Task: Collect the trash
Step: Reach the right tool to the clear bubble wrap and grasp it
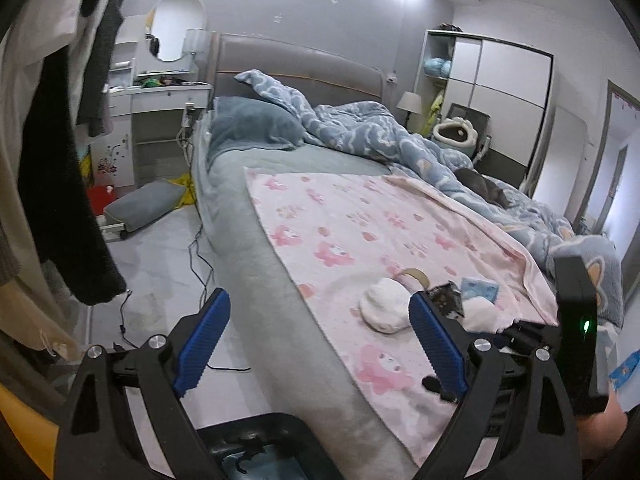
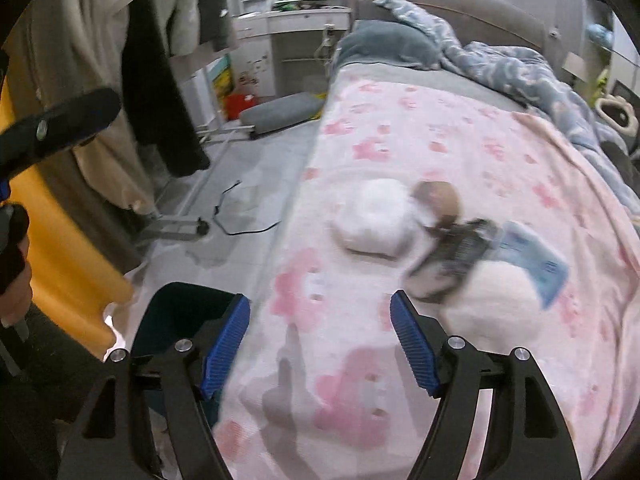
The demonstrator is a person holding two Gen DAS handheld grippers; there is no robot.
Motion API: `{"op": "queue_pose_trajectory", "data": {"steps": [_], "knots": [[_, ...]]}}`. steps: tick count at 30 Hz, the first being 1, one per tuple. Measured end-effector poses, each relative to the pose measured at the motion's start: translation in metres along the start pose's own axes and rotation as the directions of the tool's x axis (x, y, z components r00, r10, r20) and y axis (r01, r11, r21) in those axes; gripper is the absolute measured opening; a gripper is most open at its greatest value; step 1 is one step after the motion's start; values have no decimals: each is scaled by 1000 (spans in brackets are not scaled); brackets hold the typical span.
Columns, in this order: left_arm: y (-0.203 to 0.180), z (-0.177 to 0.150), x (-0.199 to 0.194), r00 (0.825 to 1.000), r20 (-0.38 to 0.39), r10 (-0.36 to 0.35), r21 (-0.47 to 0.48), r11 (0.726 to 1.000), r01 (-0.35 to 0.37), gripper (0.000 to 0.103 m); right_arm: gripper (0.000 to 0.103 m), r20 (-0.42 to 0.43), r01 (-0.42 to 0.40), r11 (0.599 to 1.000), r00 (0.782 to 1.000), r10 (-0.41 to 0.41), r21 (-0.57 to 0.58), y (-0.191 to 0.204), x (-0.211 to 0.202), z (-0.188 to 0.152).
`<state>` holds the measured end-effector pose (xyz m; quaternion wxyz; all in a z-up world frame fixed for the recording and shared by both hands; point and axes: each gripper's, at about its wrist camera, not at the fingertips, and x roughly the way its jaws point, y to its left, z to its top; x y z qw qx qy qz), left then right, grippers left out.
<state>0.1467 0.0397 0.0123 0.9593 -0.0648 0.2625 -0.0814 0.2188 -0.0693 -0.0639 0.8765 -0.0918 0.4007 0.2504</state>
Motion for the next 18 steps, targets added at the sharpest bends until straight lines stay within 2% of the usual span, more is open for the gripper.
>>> {"op": "queue_pose_trajectory", "data": {"steps": [7,18], "knots": [[-28,-6,14,999,-29,-39,17,999,40,93,75,19,79,995,997,-81,59,-45,-23,-14],[-69,-14,31,993,-62,-98,49,994,101,92,75,-8,156,968,987,-158,198,-109,-41,-41]]}}
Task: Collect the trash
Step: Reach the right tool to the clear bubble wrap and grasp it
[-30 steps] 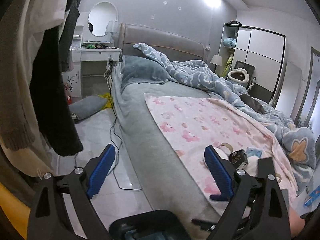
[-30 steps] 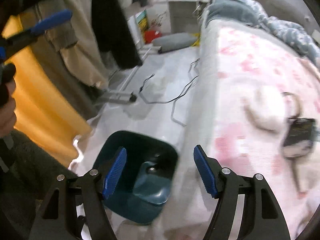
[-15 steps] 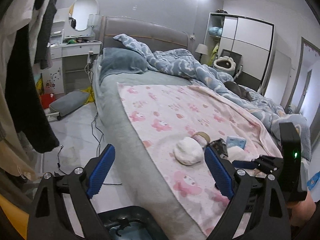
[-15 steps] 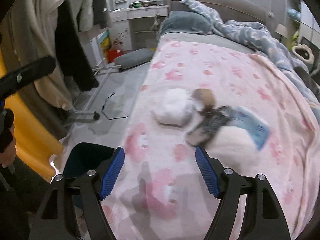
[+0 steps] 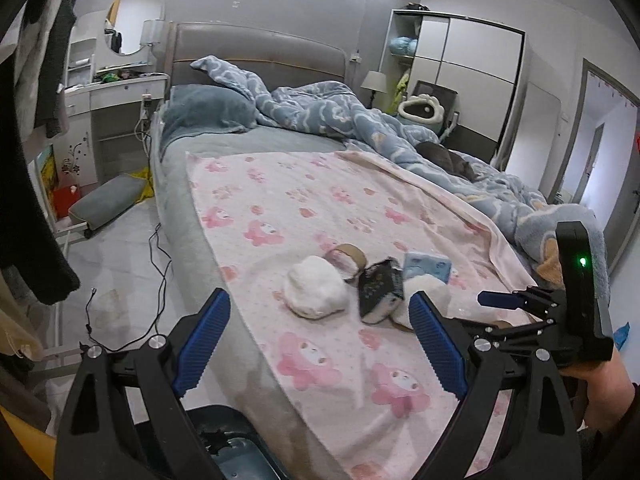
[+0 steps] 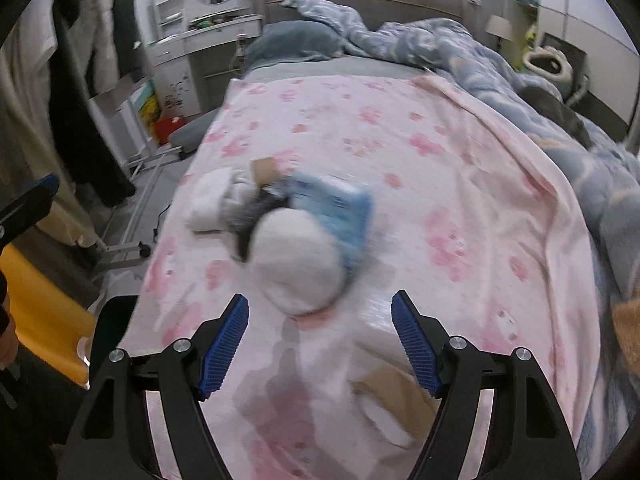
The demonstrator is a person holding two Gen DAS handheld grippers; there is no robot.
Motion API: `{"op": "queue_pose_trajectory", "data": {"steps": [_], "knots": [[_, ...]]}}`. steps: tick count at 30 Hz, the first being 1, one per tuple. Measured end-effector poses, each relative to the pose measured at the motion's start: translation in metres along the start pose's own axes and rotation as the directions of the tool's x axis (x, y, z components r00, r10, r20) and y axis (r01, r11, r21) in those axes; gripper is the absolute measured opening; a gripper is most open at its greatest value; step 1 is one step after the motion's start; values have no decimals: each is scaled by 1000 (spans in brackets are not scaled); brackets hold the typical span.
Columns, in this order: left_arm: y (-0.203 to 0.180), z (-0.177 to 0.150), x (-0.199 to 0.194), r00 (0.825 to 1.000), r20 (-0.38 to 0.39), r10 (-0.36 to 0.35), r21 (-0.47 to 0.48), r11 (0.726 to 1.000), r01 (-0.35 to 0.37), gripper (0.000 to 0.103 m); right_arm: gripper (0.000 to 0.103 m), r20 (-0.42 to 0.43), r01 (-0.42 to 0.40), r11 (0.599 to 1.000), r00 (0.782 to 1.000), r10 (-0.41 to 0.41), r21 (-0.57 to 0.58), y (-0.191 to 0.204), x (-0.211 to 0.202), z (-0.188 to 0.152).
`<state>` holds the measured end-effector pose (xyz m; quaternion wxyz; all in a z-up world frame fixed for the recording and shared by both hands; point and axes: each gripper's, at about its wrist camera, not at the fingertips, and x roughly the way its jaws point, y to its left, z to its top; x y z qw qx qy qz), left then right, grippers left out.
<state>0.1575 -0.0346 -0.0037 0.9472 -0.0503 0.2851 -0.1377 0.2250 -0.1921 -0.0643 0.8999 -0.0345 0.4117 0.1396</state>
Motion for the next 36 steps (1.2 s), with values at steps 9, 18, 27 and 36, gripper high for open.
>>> {"op": "queue_pose_trajectory", "data": {"steps": [9,18,27,36], "knots": [[-28,-10,18,997,-36,-70,5,998,70,92,75,-38,19,994,999,-16,105,-33,14,-5],[-63,-27,37,989,-96,-114,82,989,122,93,74,-39,38,989,999,-33,143,-56,15,-7],[-99,-38,55,972,-134,-195,101,973,209,93,32,-32,42,984,999,-37,173,-89,19,-14],[-130,-48,79,946,-194,-260,105,953,283,94,31,59,-7,981,998,-5,196,-105,-9,-17]]}}
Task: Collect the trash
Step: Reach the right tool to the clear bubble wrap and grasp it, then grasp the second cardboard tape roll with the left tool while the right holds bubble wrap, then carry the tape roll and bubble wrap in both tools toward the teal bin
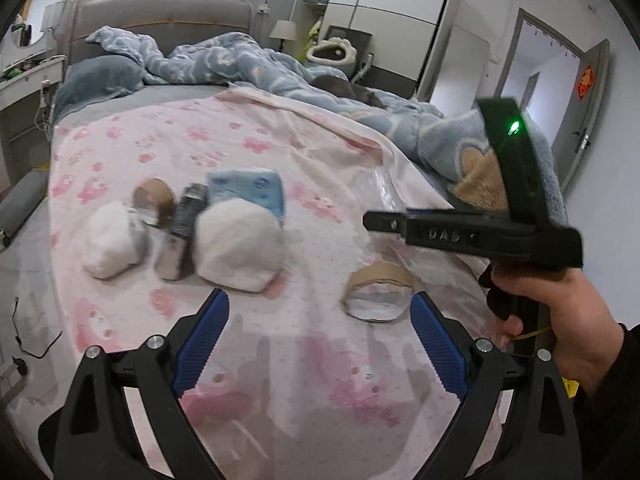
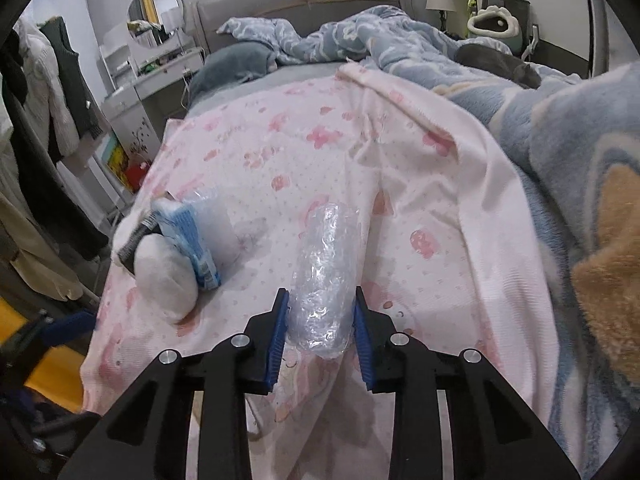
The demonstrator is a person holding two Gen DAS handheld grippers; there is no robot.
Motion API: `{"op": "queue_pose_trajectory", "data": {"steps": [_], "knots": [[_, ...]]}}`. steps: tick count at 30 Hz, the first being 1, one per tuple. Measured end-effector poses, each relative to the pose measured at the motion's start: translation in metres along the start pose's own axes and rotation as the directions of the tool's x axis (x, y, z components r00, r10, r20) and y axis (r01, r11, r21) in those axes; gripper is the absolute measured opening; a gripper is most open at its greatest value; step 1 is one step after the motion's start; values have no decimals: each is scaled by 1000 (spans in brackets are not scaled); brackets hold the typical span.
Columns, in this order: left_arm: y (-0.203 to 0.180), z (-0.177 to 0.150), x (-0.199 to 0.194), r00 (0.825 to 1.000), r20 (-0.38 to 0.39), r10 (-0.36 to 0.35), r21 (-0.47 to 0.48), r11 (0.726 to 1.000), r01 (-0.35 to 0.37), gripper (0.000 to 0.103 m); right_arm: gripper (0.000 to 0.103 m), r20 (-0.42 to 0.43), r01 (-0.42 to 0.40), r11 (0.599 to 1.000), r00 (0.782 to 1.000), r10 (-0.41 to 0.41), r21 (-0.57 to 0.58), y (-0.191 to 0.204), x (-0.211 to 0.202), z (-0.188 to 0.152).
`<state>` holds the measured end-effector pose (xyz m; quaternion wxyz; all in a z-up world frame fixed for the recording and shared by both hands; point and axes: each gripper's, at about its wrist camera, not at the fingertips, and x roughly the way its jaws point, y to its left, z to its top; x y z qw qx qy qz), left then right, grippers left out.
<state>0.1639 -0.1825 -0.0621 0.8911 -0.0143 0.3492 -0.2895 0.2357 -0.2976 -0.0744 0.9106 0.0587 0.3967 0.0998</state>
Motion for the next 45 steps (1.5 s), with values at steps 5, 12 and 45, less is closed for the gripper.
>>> {"op": "queue_pose_trajectory", "data": {"steps": [5,12,45], "knots": [[-11,-1,16,1000,-20,-15,13,1000,15,94,31,31,-30,999,999,30,14,-10,-13,-2],[-15,-1,38,998,-39,-57,-34,998,55,92,31,49,-89,996,995,88,21,-22,-23,-9],[4,5,33,993,-68,95,-4,995,-96,54,31,22,-210,978,977,210,11,-12,-30,-14]]}}
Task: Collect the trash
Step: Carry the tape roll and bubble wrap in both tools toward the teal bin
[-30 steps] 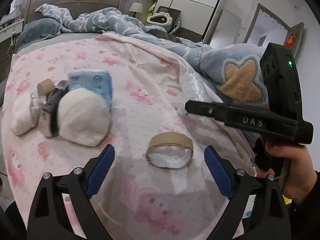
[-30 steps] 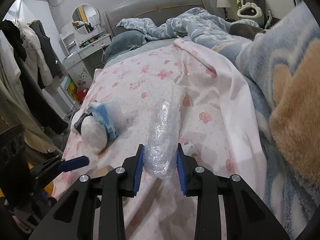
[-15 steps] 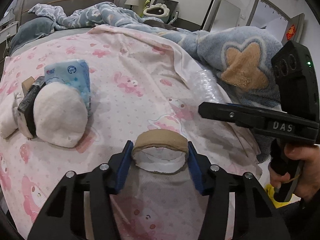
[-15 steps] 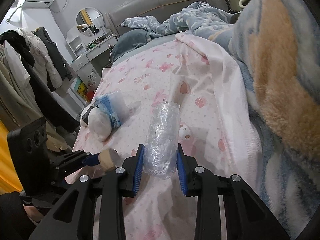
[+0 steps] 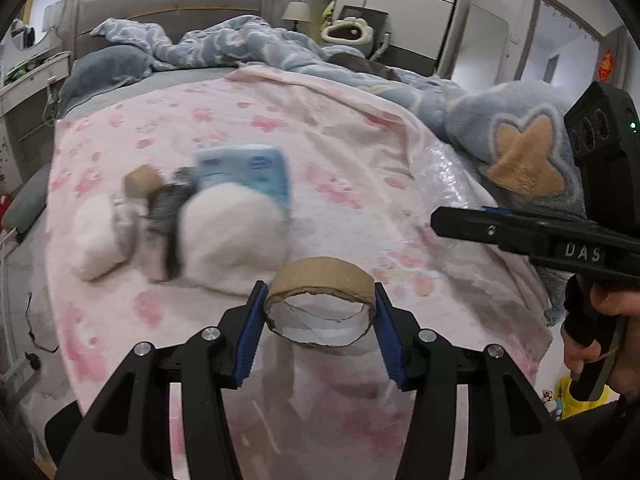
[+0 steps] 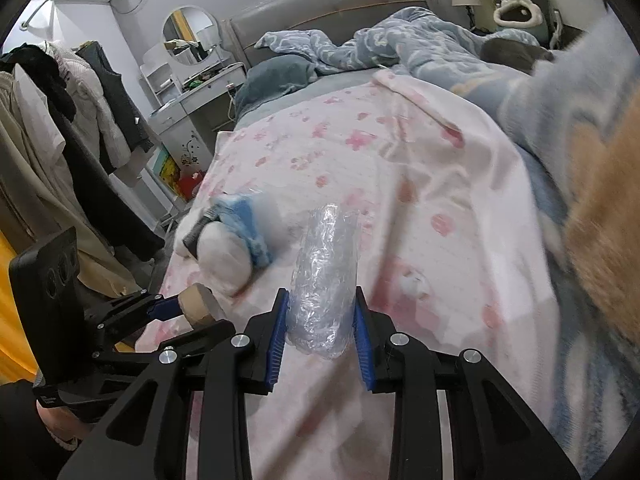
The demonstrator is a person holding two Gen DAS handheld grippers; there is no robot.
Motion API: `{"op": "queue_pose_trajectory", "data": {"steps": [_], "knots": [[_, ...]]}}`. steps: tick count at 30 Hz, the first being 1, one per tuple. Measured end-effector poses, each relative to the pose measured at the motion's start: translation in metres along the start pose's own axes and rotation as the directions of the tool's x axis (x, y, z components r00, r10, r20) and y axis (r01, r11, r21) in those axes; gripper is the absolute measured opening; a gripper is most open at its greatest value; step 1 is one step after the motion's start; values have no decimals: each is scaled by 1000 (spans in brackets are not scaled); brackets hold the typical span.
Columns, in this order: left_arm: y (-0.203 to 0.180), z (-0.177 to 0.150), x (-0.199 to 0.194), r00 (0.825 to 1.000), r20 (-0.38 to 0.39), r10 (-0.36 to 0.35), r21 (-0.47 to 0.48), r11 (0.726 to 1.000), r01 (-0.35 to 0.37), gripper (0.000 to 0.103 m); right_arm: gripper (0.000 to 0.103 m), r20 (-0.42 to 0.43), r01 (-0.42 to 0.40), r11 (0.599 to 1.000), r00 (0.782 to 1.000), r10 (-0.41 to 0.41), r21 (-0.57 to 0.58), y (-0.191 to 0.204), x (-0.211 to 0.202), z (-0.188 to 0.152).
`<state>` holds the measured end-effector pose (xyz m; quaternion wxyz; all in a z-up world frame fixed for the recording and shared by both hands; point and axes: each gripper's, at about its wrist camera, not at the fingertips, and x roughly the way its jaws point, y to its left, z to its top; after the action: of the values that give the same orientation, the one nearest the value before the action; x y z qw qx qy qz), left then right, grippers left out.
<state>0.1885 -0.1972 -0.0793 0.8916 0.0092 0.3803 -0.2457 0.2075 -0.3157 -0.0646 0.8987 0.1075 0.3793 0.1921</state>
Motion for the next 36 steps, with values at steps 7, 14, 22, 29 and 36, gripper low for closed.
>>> {"op": "queue_pose_trajectory", "data": {"steps": [7,14,22,29,36], "knots": [[42,-2,-33,996,55,73,-31,997,-71,55,31,-11,-33,998,999,33,-57,44,21,16],[93,-9,-56,986,48,160,-95,983,-155,55,31,-45,-64,988,997,59,-139,95,46,24],[147,-26,-71,968,-26,249,-168,954,-250,56,31,-85,-115,972,991,99,-203,149,72,24],[186,-47,-78,940,-126,317,-190,922,-336,56,31,-134,-198,953,976,171,-228,199,98,21],[228,-75,-85,926,-221,306,-251,900,-357,56,31,-193,-253,936,959,209,-244,240,125,18]]}}
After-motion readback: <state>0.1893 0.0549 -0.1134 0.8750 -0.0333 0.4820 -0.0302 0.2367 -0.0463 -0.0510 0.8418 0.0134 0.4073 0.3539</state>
